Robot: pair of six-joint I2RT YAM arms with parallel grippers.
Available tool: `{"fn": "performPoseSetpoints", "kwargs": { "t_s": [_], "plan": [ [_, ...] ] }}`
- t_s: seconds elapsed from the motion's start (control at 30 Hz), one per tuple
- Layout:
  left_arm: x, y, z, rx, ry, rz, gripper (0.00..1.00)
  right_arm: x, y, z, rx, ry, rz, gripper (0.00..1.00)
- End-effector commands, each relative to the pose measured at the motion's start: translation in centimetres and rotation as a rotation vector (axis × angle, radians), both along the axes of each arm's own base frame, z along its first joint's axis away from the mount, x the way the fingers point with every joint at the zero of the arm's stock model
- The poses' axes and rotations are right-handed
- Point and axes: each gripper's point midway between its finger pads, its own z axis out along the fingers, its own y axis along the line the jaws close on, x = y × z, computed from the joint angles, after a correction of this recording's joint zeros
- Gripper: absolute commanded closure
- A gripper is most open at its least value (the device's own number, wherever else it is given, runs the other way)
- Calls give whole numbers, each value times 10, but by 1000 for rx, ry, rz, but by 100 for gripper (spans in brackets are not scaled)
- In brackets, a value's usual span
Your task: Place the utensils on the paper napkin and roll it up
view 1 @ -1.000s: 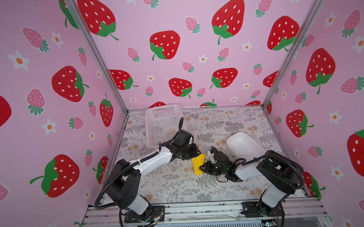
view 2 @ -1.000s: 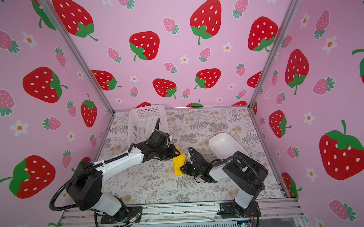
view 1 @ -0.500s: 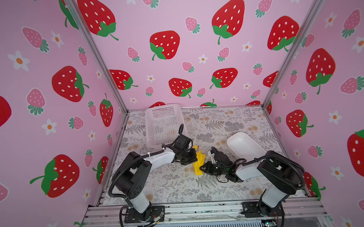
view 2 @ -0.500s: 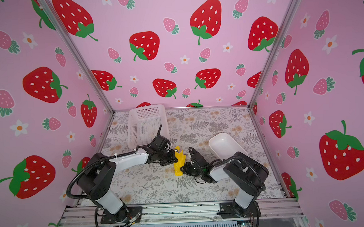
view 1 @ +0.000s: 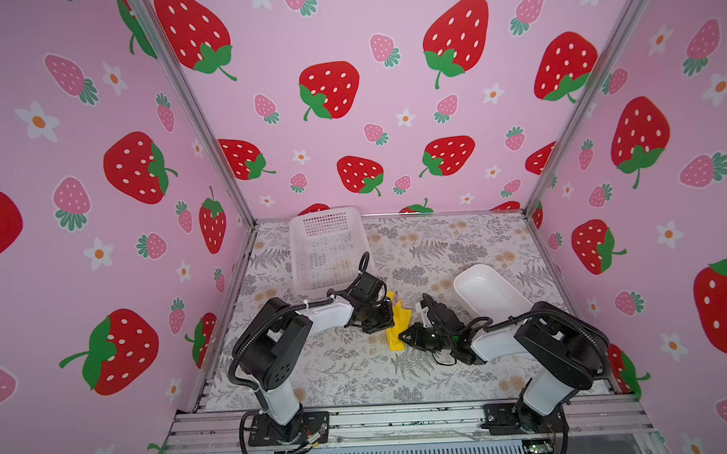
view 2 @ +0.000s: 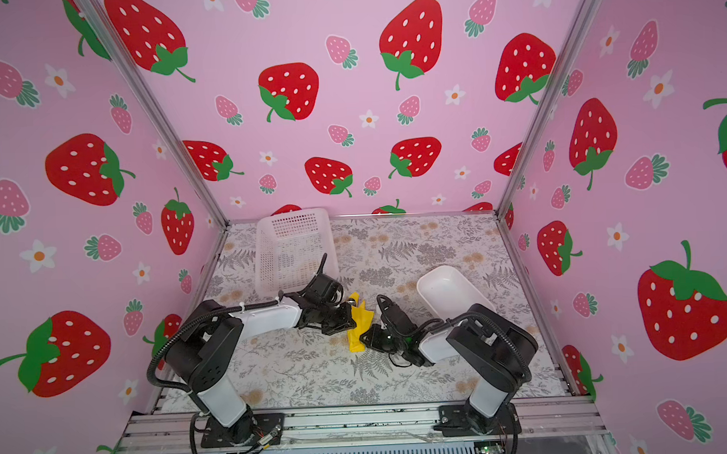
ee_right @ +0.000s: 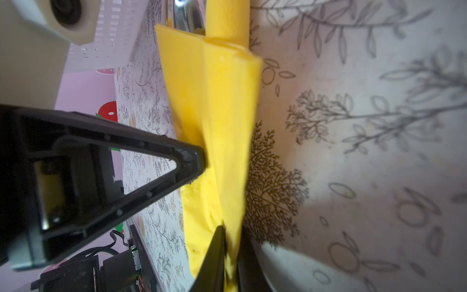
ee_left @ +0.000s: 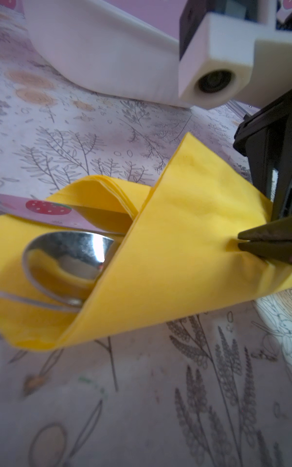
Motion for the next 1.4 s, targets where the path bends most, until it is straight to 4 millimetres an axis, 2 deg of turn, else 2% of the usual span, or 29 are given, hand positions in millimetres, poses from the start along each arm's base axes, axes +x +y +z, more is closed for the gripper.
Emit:
{"fn": "performPoseSetpoints", "kwargs": {
  "t_s": [0.0, 0.13, 0.2, 0.3, 0.37, 0.43, 0.57, 0.77, 0.87, 1.07, 1.27, 1.3, 1.37],
  "plan": [
    [-8, 0, -9, 10, 27, -10, 99, -6, -1, 5, 16, 5, 23, 80],
    [-9, -2, -9, 12, 27, -16, 99, -7, 4, 11, 35, 2, 40, 61],
    [-10, -1, -9, 16, 26, -17, 99, -8, 6, 8, 20, 5, 45, 56],
    [-11, -2, -10, 16, 28, -18, 99, -9, 8, 2, -7, 13, 52, 55],
    [-11, -3, -9, 13, 26, -20, 99, -8, 4, -9, -47, 37, 28, 60],
    [-11, -5, -4, 3, 17, -23, 99, -7, -1, -15, -70, 50, 3, 70],
    [-9, -8, 19, -23, -28, -28, 98, -5, -6, -12, -68, 40, -24, 83],
    [-15, 2, 46, -11, -93, -29, 89, -6, -4, -8, -42, 37, -14, 89],
    [-29, 10, 45, 5, -88, -38, 89, -8, -2, -7, -19, 45, -9, 90],
    [-56, 17, 30, 30, -50, -57, 93, -8, -1, -6, -15, 44, -6, 91],
    [-63, 11, 20, 35, -35, -55, 93, -9, -3, -7, -20, 47, -8, 91],
    [-63, 9, 19, 32, -33, -57, 97, -9, -3, -8, -24, 47, -9, 91],
    [-64, 6, 16, 32, -28, -61, 98, -9, -4, -9, -25, 46, -9, 91]
  ]
}}
